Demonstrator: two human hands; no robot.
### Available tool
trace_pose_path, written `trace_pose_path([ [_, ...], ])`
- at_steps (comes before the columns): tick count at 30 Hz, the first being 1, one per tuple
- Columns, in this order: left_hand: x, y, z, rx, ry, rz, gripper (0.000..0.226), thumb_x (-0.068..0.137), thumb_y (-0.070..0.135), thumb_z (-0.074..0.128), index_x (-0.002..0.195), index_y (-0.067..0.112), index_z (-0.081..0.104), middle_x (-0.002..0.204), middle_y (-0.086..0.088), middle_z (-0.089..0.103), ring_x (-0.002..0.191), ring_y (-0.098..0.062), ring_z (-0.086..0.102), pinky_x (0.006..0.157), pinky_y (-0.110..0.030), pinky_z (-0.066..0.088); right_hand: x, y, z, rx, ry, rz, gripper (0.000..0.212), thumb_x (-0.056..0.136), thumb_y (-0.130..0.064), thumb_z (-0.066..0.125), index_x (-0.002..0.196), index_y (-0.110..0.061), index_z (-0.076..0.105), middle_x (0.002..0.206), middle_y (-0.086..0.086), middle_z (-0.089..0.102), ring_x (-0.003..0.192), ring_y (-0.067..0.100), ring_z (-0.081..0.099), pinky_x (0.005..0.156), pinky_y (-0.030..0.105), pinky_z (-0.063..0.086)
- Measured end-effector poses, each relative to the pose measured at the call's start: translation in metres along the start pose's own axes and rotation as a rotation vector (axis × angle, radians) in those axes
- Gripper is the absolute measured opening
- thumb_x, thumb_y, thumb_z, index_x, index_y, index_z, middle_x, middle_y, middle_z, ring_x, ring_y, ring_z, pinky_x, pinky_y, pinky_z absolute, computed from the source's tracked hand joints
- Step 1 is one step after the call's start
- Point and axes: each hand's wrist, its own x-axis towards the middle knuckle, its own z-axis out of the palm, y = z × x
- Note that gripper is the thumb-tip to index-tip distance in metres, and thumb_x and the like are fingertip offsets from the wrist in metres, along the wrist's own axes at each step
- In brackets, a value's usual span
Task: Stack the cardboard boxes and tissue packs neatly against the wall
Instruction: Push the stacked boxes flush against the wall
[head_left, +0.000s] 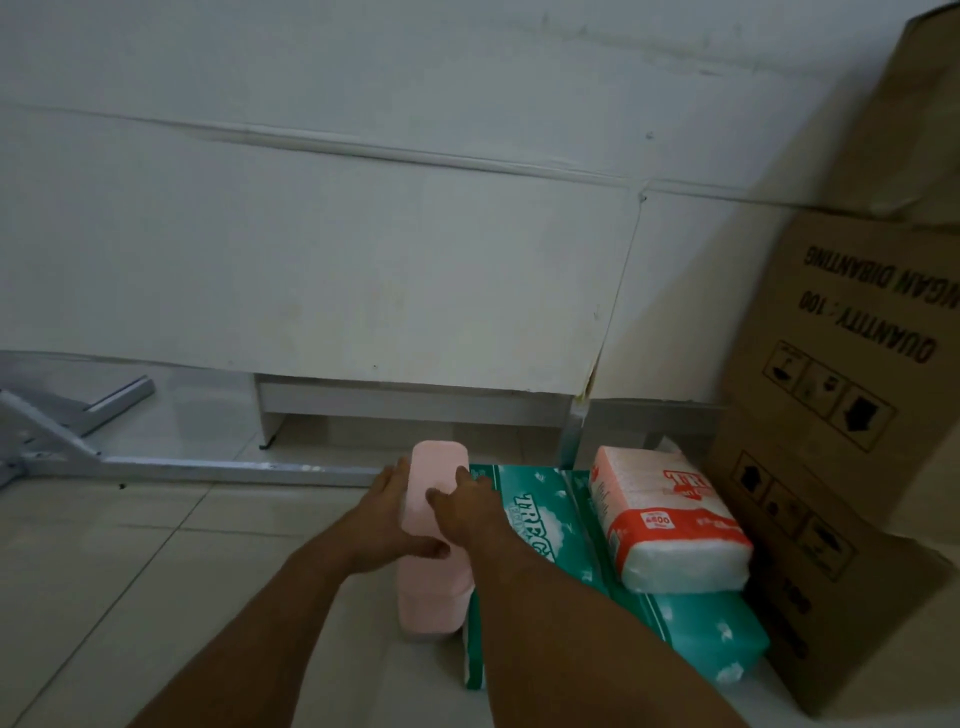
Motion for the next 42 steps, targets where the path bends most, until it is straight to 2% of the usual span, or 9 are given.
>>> trace_pose_path([
  [5,0.008,0.023,-0.034,-0.076,0.104,-0.025,0.095,0.089,0.02,0.067,0.156,0.016,-0.001,0.164,-0.005,0.002,0.15,-0.024,0.016,0.117,-0.034,0.025,0.0,-0.023,-0.024,0.025,-0.018,-0.032,0.067,0.1,-0.051,0.034,0.154,-0.015,0.02,0.155,0.02,0.026,0.139,0.037,0.031,0.112,0.04,0.031],
  [10,0.005,0.095,-0.137,-0.062,0.164,-0.088,0.073,0.1,0.02,0.047,0.156,0.015,0.0,0.163,-0.007,0.007,0.15,-0.022,0.016,0.118,-0.029,0.019,-0.011,-0.086,-0.117,0.04,-0.042,-0.042,0.07,0.1,-0.051,0.035,0.154,-0.008,0.02,0.157,0.019,0.025,0.142,0.035,0.029,0.115,0.041,0.03],
  [13,-0.007,0.152,-0.221,-0.04,0.209,-0.141,0.063,0.104,0.023,0.036,0.156,0.016,0.001,0.163,-0.008,0.01,0.15,-0.022,0.016,0.118,-0.029,0.017,-0.029,-0.137,-0.204,0.098,-0.053,-0.058,0.068,0.1,-0.049,0.037,0.154,-0.012,0.019,0.156,0.018,0.025,0.141,0.036,0.03,0.114,0.042,0.03],
  [17,-0.034,0.233,-0.341,0.015,0.234,-0.243,0.057,0.105,0.031,0.03,0.156,0.023,0.005,0.163,-0.006,0.012,0.15,-0.02,0.015,0.118,-0.031,0.018,-0.06,-0.209,-0.337,0.08,-0.079,-0.044,0.071,0.1,-0.055,0.031,0.156,-0.018,0.01,0.161,0.013,0.013,0.146,0.033,0.02,0.115,0.041,0.027],
  [23,-0.072,0.412,-0.505,-0.097,0.313,-0.315,0.062,0.1,0.037,0.045,0.154,0.021,0.019,0.156,-0.008,0.034,0.145,-0.022,0.032,0.119,-0.032,0.024,-0.099,-0.304,-0.556,0.09,-0.042,0.007,0.073,0.097,-0.061,0.032,0.156,-0.026,0.007,0.162,0.007,0.011,0.148,0.028,0.019,0.117,0.037,0.025],
  [28,-0.085,0.587,-0.587,-0.109,0.232,-0.225,0.079,0.094,0.057,0.037,0.156,0.022,0.003,0.162,-0.001,0.017,0.147,-0.017,0.027,0.117,-0.029,0.025,-0.134,-0.314,-0.731,0.06,0.036,-0.076,0.076,0.096,-0.06,0.036,0.157,-0.025,0.006,0.162,0.009,0.011,0.147,0.026,0.023,0.116,0.035,0.027],
  [31,-0.113,0.69,-0.603,-0.127,0.34,-0.116,0.066,0.099,0.05,0.035,0.155,0.025,0.009,0.158,-0.002,0.03,0.145,-0.02,0.031,0.118,-0.033,0.022,-0.165,-0.286,-0.82,0.041,0.141,-0.092,0.075,0.096,-0.059,0.038,0.156,-0.025,0.007,0.162,0.01,0.011,0.147,0.027,0.025,0.116,0.036,0.027],
  [35,-0.154,0.784,-0.586,-0.127,0.332,0.046,0.067,0.099,0.051,0.034,0.156,0.025,0.01,0.158,-0.004,0.03,0.146,-0.021,0.029,0.118,-0.035,0.019,-0.223,-0.224,-0.9,0.04,0.252,-0.083,0.072,0.099,-0.053,0.037,0.156,-0.019,0.01,0.16,0.015,0.015,0.143,0.031,0.033,0.114,0.037,0.031],
  [42,-0.198,0.869,-0.468,-0.145,0.179,0.127,0.071,0.098,0.054,0.035,0.156,0.024,0.007,0.156,-0.003,0.035,0.144,-0.022,0.032,0.117,-0.038,0.021,-0.326,-0.094,-0.942,0.003,0.28,0.003,0.071,0.1,-0.05,0.038,0.155,-0.014,0.013,0.159,0.016,0.019,0.14,0.034,0.036,0.113,0.041,0.033],
])
